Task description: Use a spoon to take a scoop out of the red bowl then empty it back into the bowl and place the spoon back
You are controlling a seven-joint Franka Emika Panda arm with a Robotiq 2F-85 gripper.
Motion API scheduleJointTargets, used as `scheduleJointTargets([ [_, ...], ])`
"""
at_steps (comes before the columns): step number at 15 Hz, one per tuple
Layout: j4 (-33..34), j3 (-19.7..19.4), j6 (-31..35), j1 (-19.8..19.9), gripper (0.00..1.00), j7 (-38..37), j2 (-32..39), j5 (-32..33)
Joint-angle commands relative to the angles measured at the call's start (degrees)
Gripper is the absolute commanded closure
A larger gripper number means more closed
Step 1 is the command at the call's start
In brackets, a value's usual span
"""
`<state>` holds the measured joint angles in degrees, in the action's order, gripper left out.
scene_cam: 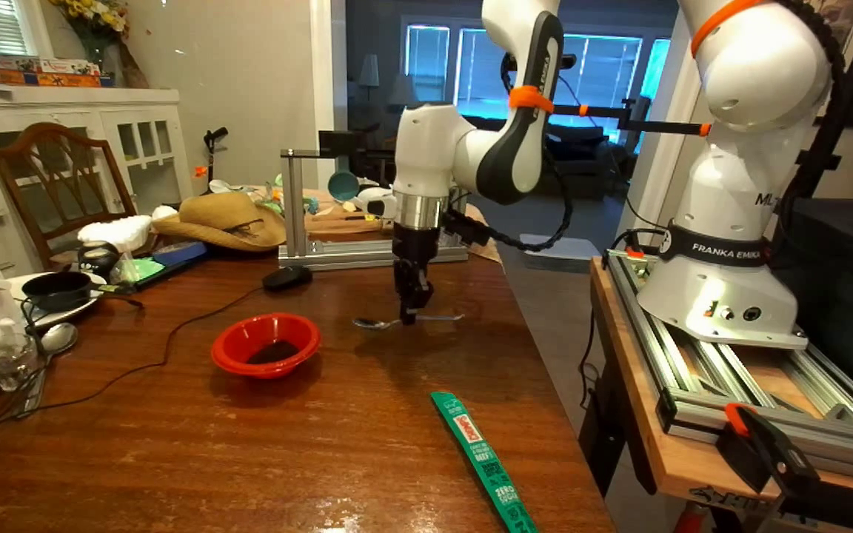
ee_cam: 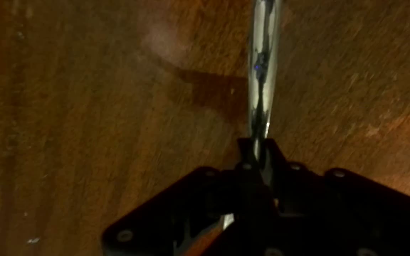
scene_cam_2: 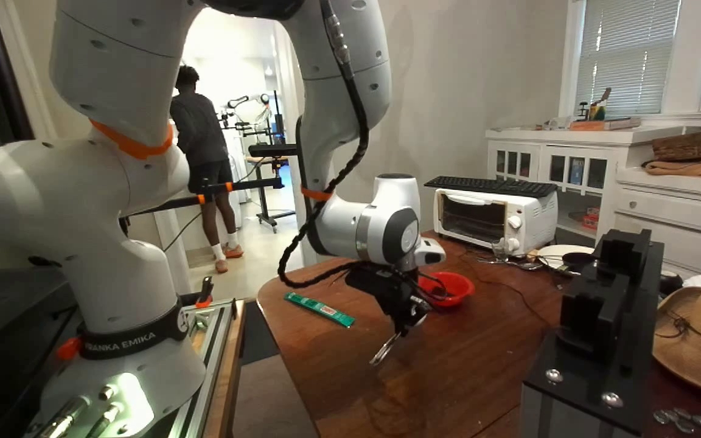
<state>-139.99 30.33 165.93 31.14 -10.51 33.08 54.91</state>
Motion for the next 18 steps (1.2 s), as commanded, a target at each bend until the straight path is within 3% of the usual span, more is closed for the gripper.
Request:
scheduleJointTargets([
  [1,2.9,10.9,-11.1,8.5,0.97,9.7,-4.9,-12.3],
  [4,8.0,13.7,-15.4,11.1,0.97,13.6,-5.3,-16.1],
  [5,8.1,5.8,-12.9,2.8,0.97,19.4,-9.4,-25.1],
  [10,11.9,-8.7,-11.0,-9.7,0.97,30.4,-8.2,-39.2],
  [14,12.6,-15.1,-10.5,-16.0,0.97,34.6,-6.1,-44.6],
  [18,12.6,-19.9,-7.6,-21.1,0.97,32.6,-4.3,-44.1],
])
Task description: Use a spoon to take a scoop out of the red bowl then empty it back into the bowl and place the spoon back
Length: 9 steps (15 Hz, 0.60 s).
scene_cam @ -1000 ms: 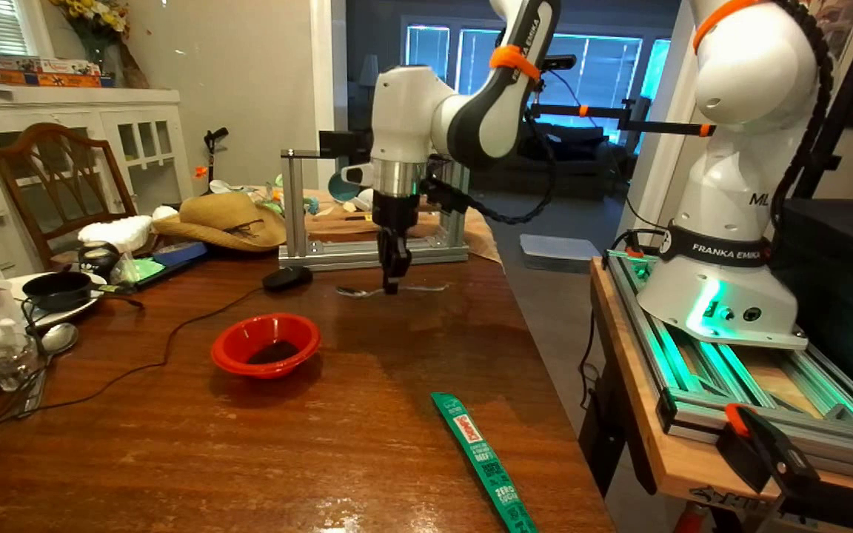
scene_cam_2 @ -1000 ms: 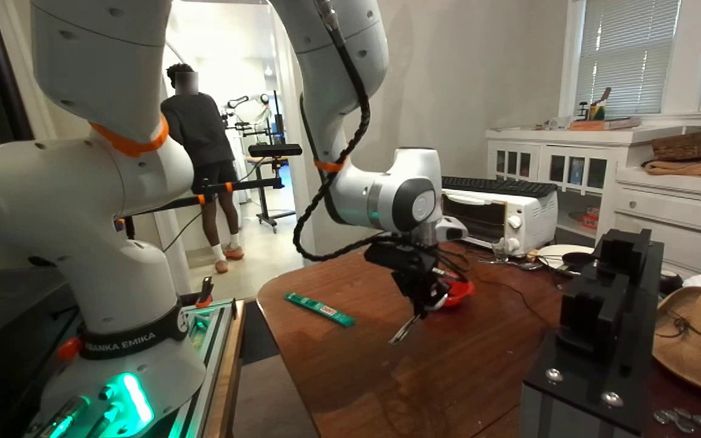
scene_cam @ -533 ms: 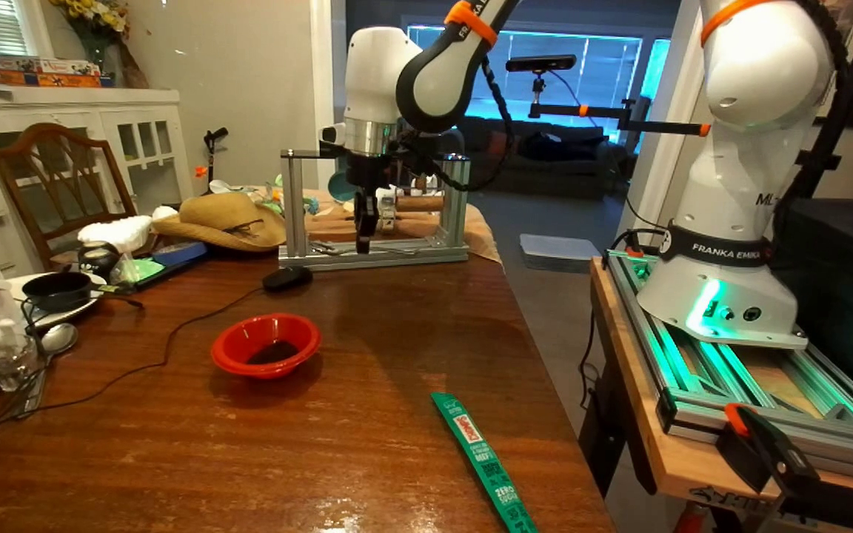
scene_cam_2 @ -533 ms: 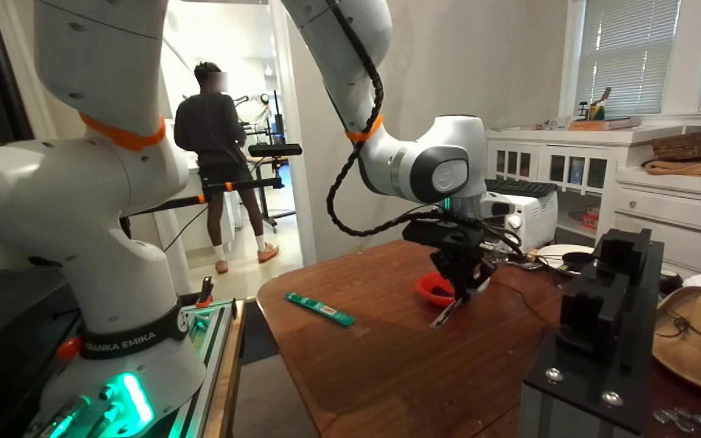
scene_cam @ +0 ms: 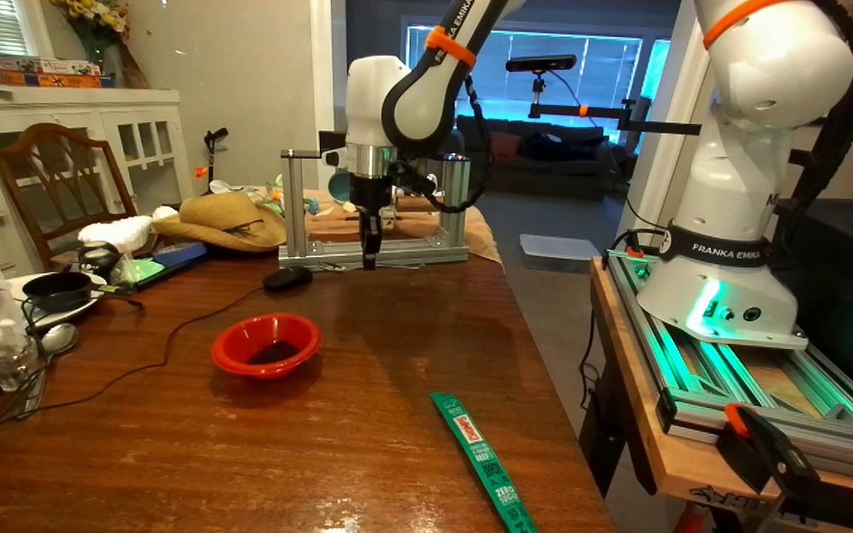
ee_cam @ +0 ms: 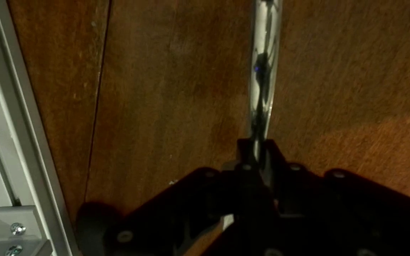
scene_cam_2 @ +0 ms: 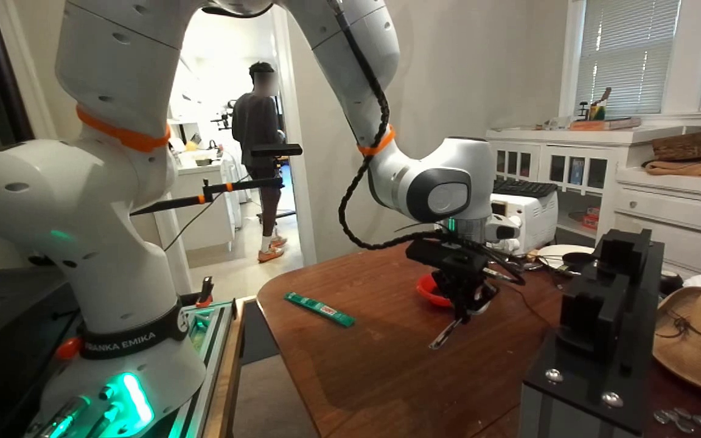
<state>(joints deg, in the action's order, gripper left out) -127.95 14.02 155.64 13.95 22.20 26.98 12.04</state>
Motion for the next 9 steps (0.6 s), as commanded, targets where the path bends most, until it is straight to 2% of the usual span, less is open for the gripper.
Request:
scheduleJointTargets([
  [1,0.3,-4.6,3.7,-4.9,0.97,-1.0,2.2,-1.1],
  [4,1.0,-6.5,4.6,-7.3,0.97,-2.8,4.4,-1.3],
  [9,2.2,-7.3,4.2,-9.3,0.97,-5.3,7.5,-2.0],
])
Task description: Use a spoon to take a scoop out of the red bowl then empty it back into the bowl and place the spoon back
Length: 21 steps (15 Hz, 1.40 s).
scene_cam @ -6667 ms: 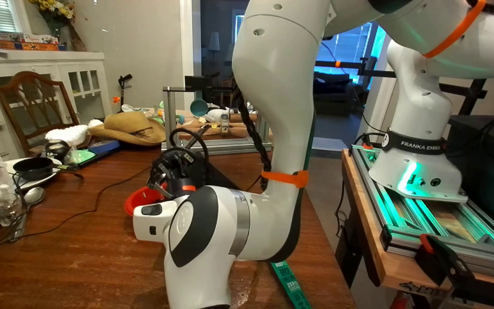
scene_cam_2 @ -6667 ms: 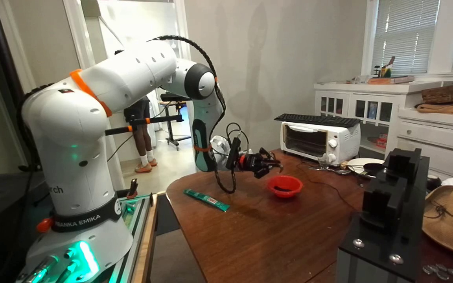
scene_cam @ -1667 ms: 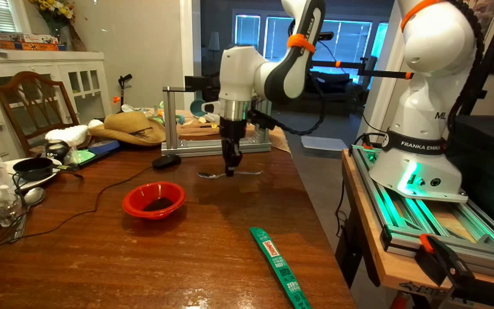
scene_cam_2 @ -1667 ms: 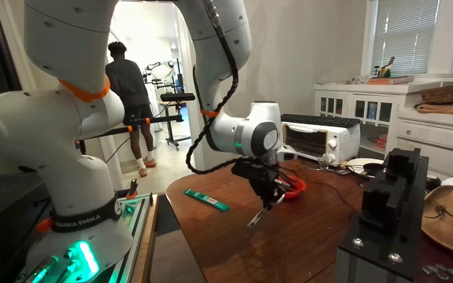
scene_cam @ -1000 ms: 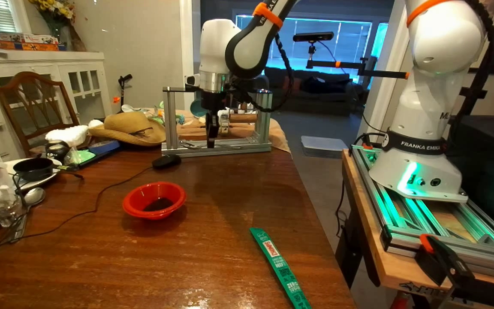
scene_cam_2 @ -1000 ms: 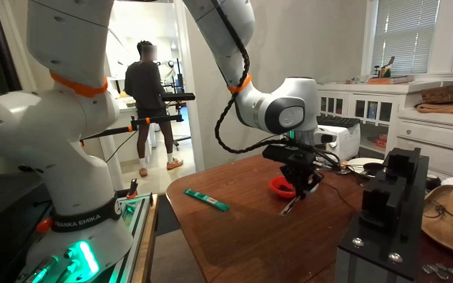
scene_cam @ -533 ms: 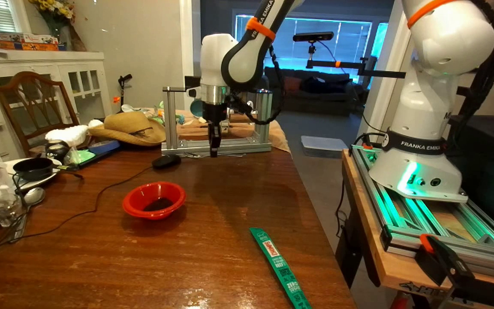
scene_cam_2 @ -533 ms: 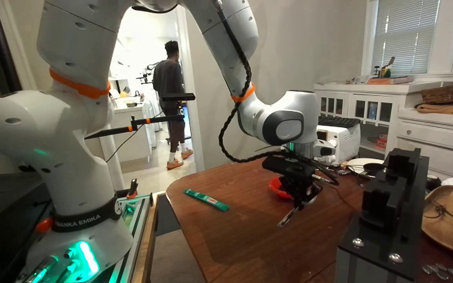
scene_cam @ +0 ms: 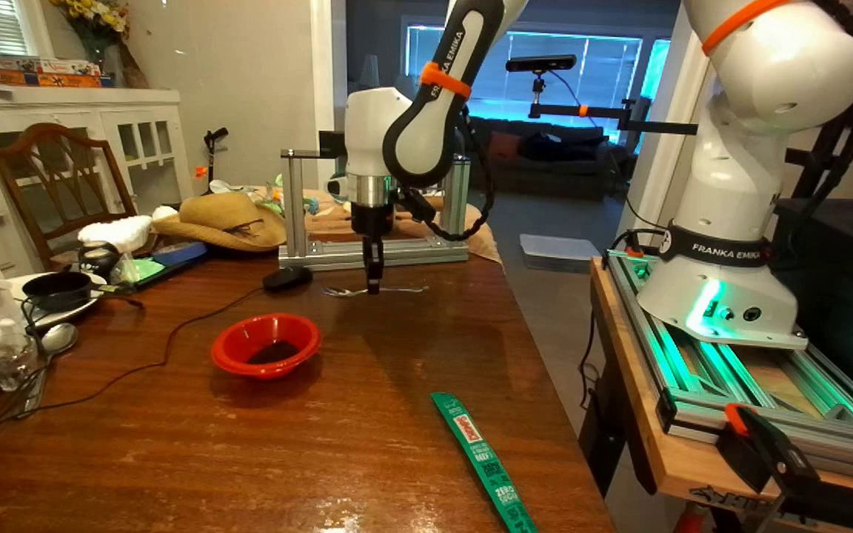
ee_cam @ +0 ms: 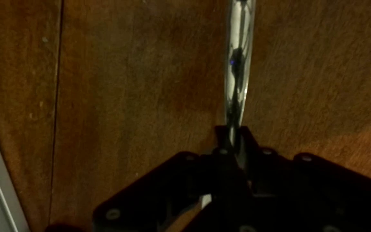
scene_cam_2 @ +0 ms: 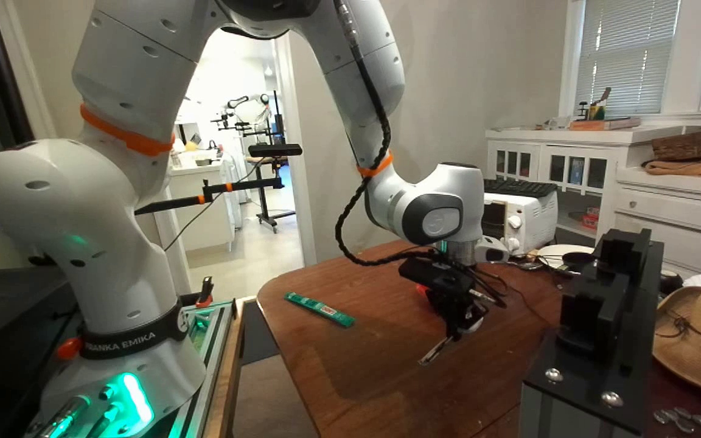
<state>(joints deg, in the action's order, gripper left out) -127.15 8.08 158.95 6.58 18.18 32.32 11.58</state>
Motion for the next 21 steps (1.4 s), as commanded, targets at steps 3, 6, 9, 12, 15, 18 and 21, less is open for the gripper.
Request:
scheduleJointTargets([
  [3,2.3,-2.5,2.2,-3.1,0.97,-2.7,3.8,-0.9],
  [6,3.2,-3.7,4.5,-4.2,0.97,-3.2,5.5,-0.1],
  [9,3.8,-4.7,7.6,-5.2,0.97,-3.0,6.9,0.6],
  [12,4.3,-5.4,8.8,-6.2,0.97,-3.0,7.9,0.9],
  [15,4.1,-5.9,9.4,-7.3,0.61,-3.0,7.6,1.4],
  [18,2.4,-8.5,9.8,-10.9,0.40,-4.5,4.9,2.9],
  [21,-1.3,-9.1,9.1,-13.6,0.18,-6.2,0.3,3.1],
])
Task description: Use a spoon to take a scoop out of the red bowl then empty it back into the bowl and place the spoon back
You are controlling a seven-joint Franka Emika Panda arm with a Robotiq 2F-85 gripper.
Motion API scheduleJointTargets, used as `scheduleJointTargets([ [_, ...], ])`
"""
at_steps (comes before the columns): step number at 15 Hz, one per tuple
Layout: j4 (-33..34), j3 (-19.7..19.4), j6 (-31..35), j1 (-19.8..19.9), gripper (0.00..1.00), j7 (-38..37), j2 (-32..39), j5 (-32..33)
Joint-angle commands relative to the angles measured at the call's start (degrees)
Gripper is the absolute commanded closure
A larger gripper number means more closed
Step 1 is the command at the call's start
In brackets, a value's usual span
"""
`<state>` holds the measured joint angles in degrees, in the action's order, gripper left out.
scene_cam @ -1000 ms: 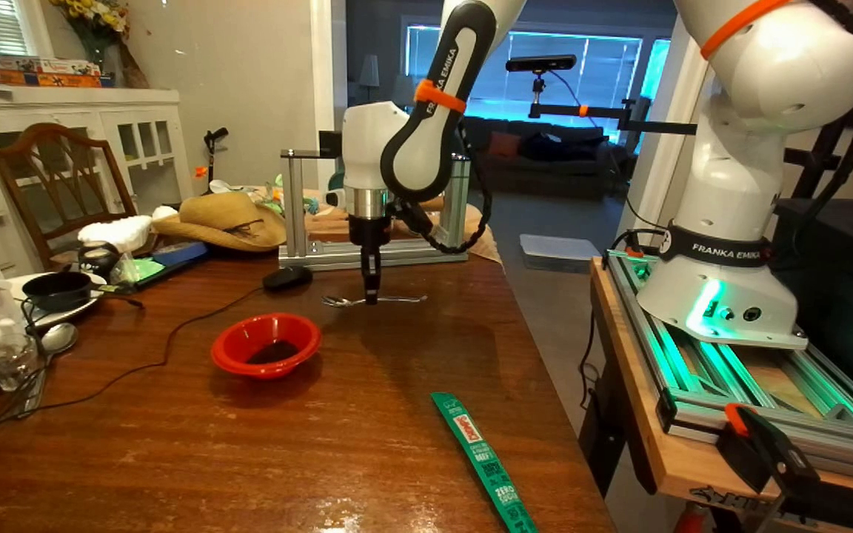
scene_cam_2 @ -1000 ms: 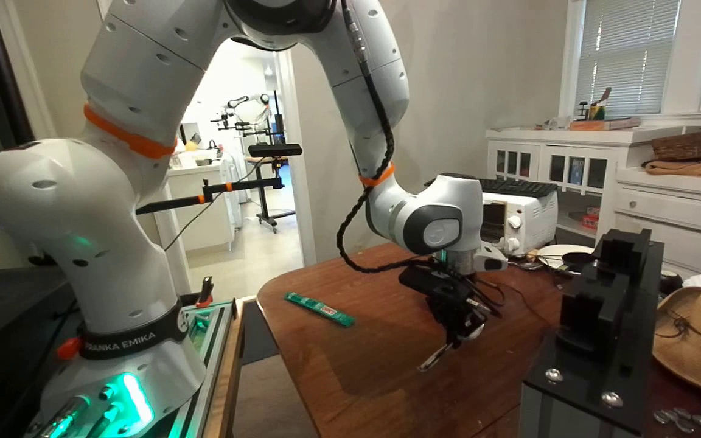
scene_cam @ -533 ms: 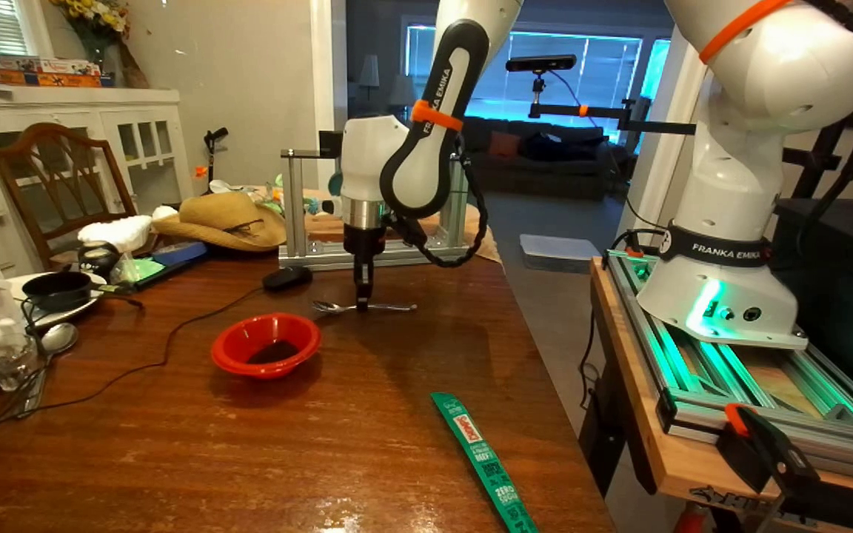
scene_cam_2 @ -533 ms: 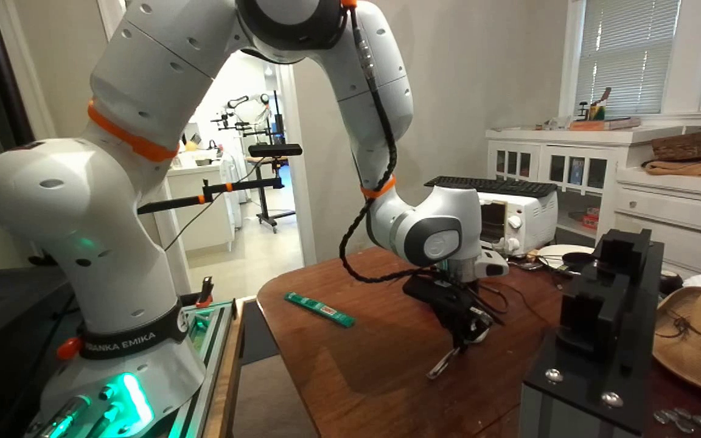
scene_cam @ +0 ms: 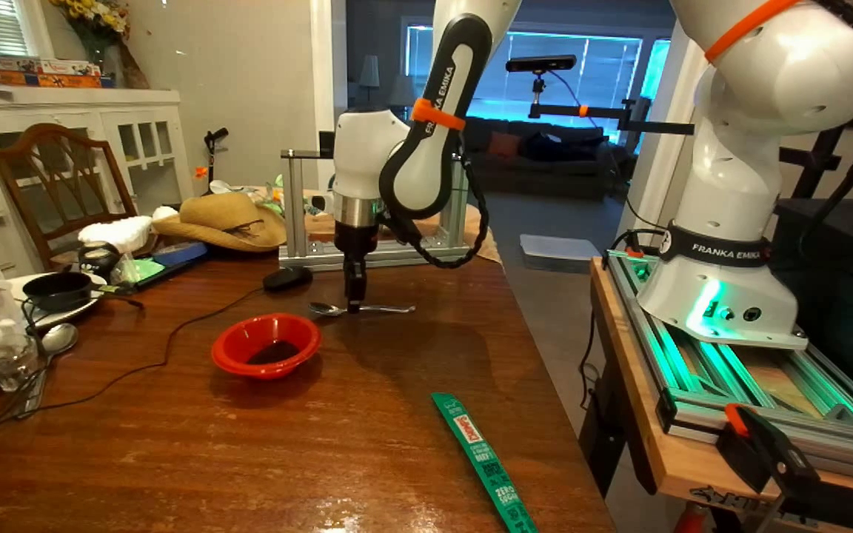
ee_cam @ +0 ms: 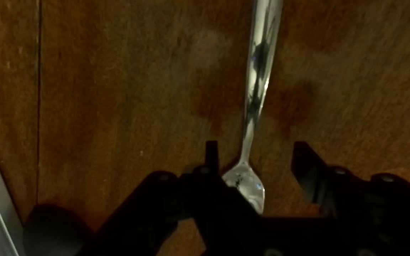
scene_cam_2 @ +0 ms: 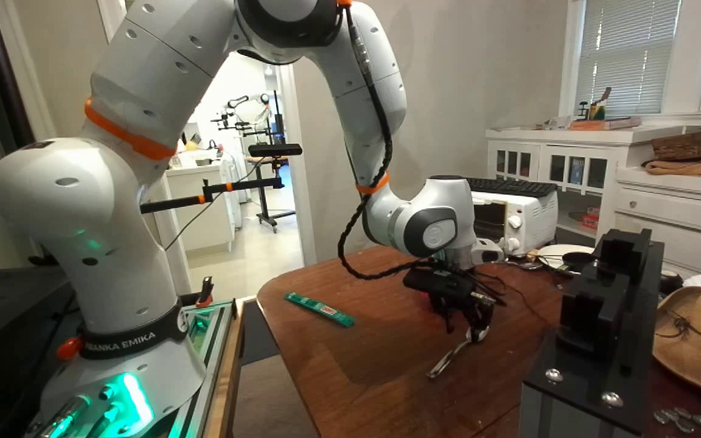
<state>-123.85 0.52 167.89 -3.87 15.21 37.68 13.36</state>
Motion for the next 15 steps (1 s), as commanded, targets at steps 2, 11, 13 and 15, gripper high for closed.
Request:
scheduleJointTargets([
  [2,-7.7,-0.8,-0.1,-4.2,0.03,-4.9,-8.7,0.7],
  [11,-14.0,2.6,-1.6,-2.9,0.00,-5.3,-17.6,-0.4],
  [13,-13.9,2.6,-1.6,-2.9,0.00,-5.3,-17.7,-0.4],
  [15,-13.7,2.6,-1.6,-2.9,0.00,-5.3,-17.2,-0.4],
])
